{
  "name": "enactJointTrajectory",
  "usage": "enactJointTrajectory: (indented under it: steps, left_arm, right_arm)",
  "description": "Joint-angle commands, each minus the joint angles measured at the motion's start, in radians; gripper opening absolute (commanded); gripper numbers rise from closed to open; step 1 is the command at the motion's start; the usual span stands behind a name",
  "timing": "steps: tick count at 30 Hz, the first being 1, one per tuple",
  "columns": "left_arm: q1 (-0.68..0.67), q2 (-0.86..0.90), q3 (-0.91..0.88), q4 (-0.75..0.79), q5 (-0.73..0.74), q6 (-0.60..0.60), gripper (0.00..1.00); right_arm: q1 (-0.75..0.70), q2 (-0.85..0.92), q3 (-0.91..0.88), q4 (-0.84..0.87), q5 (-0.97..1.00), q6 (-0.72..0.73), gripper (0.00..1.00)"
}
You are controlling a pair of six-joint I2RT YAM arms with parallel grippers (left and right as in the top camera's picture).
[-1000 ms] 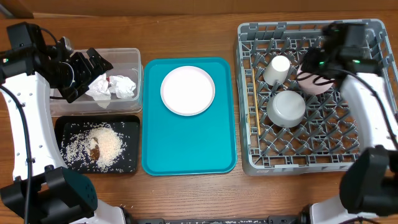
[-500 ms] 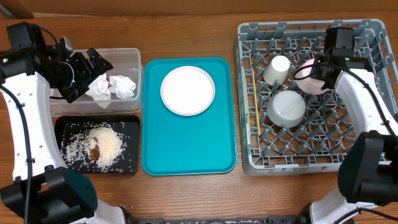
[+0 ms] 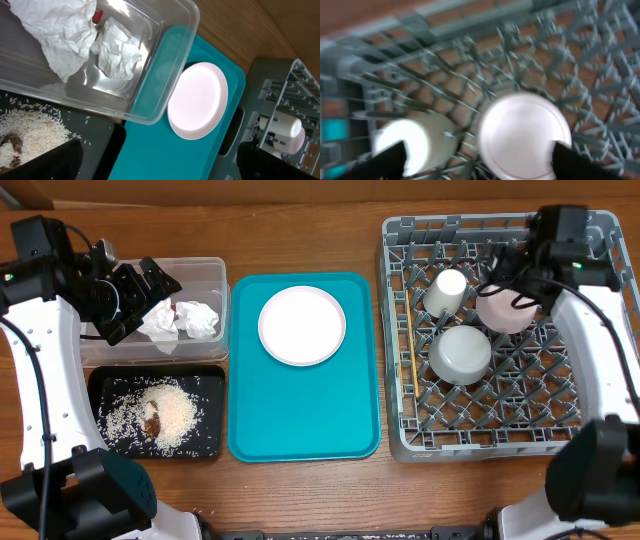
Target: Sort waste into correct bins and load items into the dishwasher
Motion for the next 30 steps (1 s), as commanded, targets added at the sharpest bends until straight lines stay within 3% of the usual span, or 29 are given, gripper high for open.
enactJointTrajectory:
  steps: [1, 10, 16, 26, 27, 28, 30]
  left_arm:
    - [-0.006, 0.005, 0.022, 0.001, -0.006, -0.013, 1.00]
    - [-0.006, 0.005, 0.022, 0.001, -0.006, -0.013, 1.00]
    - [-0.006, 0.005, 0.022, 0.091, 0.003, -0.130, 1.00]
    - [-0.005, 0.005, 0.022, 0.053, -0.043, -0.129, 1.00]
    - [-0.005, 0.005, 0.022, 0.052, -0.024, -0.129, 0.98]
    - [-0.007, 0.005, 0.022, 0.048, 0.022, -0.129, 0.87]
    - [-0.027, 0.006, 0.022, 0.030, 0.050, -0.128, 0.78]
  right_arm:
    - [0.002, -0.064, 0.036, 0.007, -0.073, 0.001, 1.00]
    - [0.002, -0.063, 0.036, 0.001, -0.073, 0.001, 1.00]
    - [0.002, -0.063, 0.036, 0.001, -0.073, 0.001, 1.00]
    - [0.002, -0.063, 0.036, 0.000, -0.073, 0.001, 1.00]
    - [0.002, -0.063, 0.036, 0.000, -0.073, 0.001, 1.00]
    - [0.002, -0.063, 0.036, 0.000, -0.073, 0.001, 1.00]
    - [0.002, -0.063, 0.036, 0.000, -0.073, 0.001, 1.00]
